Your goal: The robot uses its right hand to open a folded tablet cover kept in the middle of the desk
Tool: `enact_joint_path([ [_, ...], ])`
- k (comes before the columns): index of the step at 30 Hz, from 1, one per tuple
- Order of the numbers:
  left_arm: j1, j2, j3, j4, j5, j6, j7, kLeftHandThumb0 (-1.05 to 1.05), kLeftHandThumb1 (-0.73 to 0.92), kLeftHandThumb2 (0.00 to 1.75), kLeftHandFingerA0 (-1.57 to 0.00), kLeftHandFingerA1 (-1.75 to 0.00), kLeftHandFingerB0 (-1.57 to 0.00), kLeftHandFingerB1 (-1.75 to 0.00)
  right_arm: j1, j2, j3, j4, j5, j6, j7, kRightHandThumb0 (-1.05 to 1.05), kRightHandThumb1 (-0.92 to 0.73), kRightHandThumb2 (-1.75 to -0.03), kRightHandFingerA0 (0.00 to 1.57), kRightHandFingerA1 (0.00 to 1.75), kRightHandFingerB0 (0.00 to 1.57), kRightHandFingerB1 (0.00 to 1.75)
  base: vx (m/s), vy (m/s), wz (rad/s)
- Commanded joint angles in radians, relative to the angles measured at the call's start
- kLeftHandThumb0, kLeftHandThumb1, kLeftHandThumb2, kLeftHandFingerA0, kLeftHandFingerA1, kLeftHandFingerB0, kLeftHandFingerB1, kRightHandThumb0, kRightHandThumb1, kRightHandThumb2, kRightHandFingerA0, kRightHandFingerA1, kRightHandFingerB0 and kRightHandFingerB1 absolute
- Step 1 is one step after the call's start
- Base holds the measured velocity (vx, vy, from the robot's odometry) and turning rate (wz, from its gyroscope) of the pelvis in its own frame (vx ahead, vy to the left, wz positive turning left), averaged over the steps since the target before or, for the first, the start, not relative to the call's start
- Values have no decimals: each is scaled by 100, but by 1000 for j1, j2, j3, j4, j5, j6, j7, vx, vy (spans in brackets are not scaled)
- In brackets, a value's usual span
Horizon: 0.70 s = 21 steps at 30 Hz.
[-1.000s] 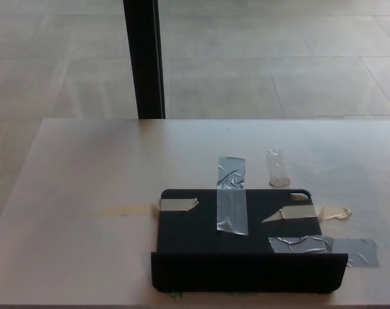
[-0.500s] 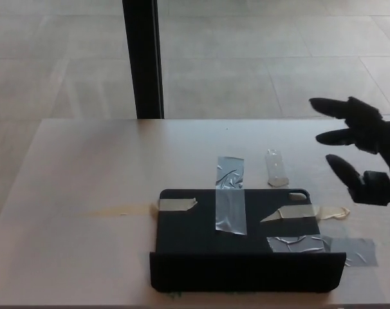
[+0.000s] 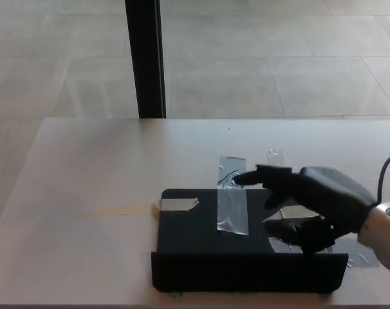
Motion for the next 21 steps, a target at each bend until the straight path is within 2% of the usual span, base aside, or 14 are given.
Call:
enact_joint_path([
  [1,3,33,4,5,-35,13,-14,-78,77,63,-62,-82,-37,-63,-62,-41,294,44,-436,105,271,-105,-79,-122,48,79,17,46,0,0,0],
  [2,3,34,4,5,-35,13,-15,-78,77,63,-62,-82,-37,-63,-63,-38,304,44,-444,109,272,-105,-79,-122,48,79,17,46,0,0,0],
  [3,4,34,0,7,-30,7,-14,-78,77,63,-62,-81,-37,-62,-56,-32,317,38,-452,125,269,-105,-92,-71,56,130,25,37,0,0,0],
  [7,0,37,-4,7,-25,11,-9,-79,77,63,-63,-81,-38,-62,-41,-10,328,43,-396,178,293,-103,-87,-70,73,148,22,42,0,0,0],
  [10,-5,39,-1,6,-30,15,-13,-81,58,92,-61,-80,-37,-65,-46,18,386,47,-476,255,311,-105,-87,-69,74,140,27,42,0,0,0],
  [11,-4,38,-4,6,-27,13,-15,-78,77,63,-62,-83,-38,-63,-42,21,390,43,-479,268,310,-105,-87,-68,71,118,26,42,0,0,0],
  [12,-4,38,-14,6,-16,10,-9,-79,77,63,-66,-83,-39,-63,-40,22,417,49,-524,264,286,-105,-71,-120,79,98,24,52,0,0,0],
  [13,-4,38,-17,7,-13,8,-12,-78,78,63,-63,-80,-38,-61,-40,31,426,56,-532,286,288,-105,-88,-67,66,82,31,42,0,0,0],
  [14,-4,39,-16,7,-15,11,-13,-80,58,93,-62,-80,-37,-64,-44,36,438,62,-549,300,296,-105,-71,-121,80,98,23,51,0,0,0],
  [15,-4,39,-14,6,-18,15,-12,-80,58,93,-62,-80,-37,-64,-51,38,452,66,-568,305,304,-105,-71,-121,80,98,23,51,0,0,0],
  [16,2,39,-10,2,-24,10,-24,-80,58,92,-60,-80,-37,-65,-60,52,468,85,-584,326,311,-105,-90,-68,67,84,30,42,0,0,0],
  [17,3,38,-12,1,-22,8,-23,-78,77,63,-61,-81,-38,-62,-64,61,477,110,-589,336,306,-102,-68,-113,64,78,25,52,0,0,0],
  [19,2,39,-8,3,-28,9,-26,-81,57,92,-59,-79,-36,-65,-77,76,497,141,-613,354,294,-104,-67,-113,67,88,29,55,0,0,0],
  [21,-7,38,-12,4,-25,14,-17,-77,76,63,-63,-81,-37,-62,-93,88,528,156,-659,385,310,-105,-92,-71,70,78,31,45,0,0,0],
])
